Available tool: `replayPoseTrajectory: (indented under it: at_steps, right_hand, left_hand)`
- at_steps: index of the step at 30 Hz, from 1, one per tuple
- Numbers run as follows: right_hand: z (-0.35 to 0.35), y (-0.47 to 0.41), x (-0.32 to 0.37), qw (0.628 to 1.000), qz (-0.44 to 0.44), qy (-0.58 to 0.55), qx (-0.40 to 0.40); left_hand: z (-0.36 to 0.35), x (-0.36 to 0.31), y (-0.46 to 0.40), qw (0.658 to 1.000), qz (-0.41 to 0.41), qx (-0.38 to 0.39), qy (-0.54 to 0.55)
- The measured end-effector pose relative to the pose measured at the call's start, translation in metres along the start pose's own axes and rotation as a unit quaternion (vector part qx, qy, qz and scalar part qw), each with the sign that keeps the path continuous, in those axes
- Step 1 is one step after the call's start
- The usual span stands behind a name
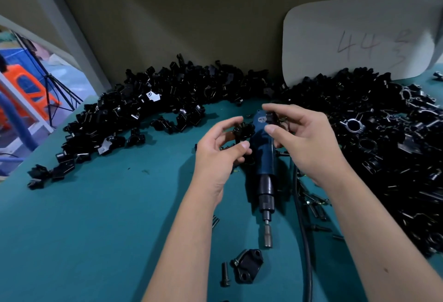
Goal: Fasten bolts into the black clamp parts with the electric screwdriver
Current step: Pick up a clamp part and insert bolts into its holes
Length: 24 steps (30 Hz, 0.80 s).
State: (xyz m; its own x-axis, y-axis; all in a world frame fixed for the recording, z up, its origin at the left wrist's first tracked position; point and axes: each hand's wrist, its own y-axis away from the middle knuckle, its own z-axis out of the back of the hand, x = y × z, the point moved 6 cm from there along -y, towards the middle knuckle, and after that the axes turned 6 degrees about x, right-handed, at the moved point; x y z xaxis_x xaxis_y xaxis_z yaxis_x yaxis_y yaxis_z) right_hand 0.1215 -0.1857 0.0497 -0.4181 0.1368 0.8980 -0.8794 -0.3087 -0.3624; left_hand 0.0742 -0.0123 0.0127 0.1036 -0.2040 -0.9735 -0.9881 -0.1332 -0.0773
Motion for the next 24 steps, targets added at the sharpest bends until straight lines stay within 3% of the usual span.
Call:
replayPoseTrajectory:
  at_steps: [3, 6, 10, 18, 24]
  right_hand:
    - [-0.002, 0.001, 0.003, 1.0, 0.0, -0.026, -0.017]
    - [-0.007, 0.001, 0.001, 0.983, -0.046, -0.176, -0.018]
    - [-0.01, 0.004, -0.001, 0.948, -0.106, -0.301, -0.022]
    - [0.018, 0.004, -0.007, 0.953, -0.16, -0.228, -0.119]
    - [-0.018, -0.031, 0.009, 0.97, -0.149, -0.194, -0.003]
  left_hand:
    - [-0.003, -0.001, 0.0, 0.999, -0.003, 0.008, 0.046]
    - [-0.005, -0.003, -0.001, 0.995, -0.008, 0.012, 0.1]
    - [-0.005, -0.006, 0.0, 0.998, -0.031, 0.005, 0.061]
    - [0.018, -0.007, -0.002, 0.989, -0.042, -0.109, 0.09]
    - [0.018, -0.005, -0.005, 0.984, -0.063, -0.142, 0.09]
